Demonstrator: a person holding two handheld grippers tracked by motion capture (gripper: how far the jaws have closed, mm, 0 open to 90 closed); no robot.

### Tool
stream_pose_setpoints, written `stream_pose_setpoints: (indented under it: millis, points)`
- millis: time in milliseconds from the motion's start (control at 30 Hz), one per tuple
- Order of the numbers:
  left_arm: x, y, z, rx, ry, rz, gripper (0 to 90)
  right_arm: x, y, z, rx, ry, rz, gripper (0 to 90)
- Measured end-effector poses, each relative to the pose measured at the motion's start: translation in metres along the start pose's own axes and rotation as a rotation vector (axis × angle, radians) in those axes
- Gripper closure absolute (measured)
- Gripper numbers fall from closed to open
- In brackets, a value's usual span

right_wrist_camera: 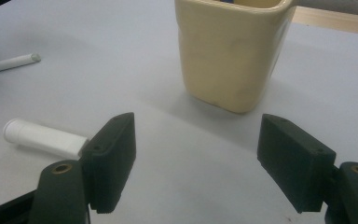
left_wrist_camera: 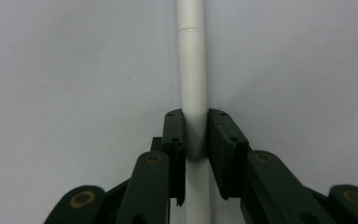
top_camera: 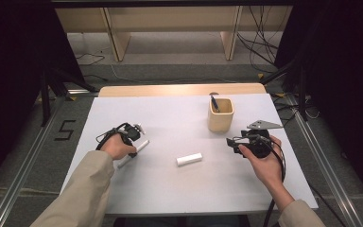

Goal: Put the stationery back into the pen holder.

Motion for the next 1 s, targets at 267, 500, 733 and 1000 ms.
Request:
stream_pose_setpoints:
  millis: [267, 500, 733, 1000]
  points:
    - [0.0000, 0.0002, 0.0001, -0.012, 0.000, -0.004, 78.2, 0.0000, 0.0001, 0.0001, -0.001, -0.001, -0.001, 28.8]
    - [-0.0001, -0.0003, 0.0003, -0.015, 0.007, 0.007, 78.5, 0.0000, 0.0004, 0.0002, -0.003, -0.003, -0.002, 28.8]
    - [-0.0001, -0.0008, 0.0003, -0.018, 0.005, 0.009, 78.7, 0.0001, 0.0004, -0.0002, -0.004, -0.001, -0.003, 28.8]
    - [-0.0004, -0.0012, 0.0004, -0.015, -0.006, 0.009, 78.8, 0.0003, 0.0001, -0.0004, -0.001, -0.002, -0.002, 28.6]
Point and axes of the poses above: each handheld gripper's, and its own axes: x roughly forward along the jaws, z roughly out of its top, y roughly to its left, the point moved 8 cm from there along x, roughly forward along the jaws, and after that the axes turned 13 degrees about -z, right-handed, at the moved point
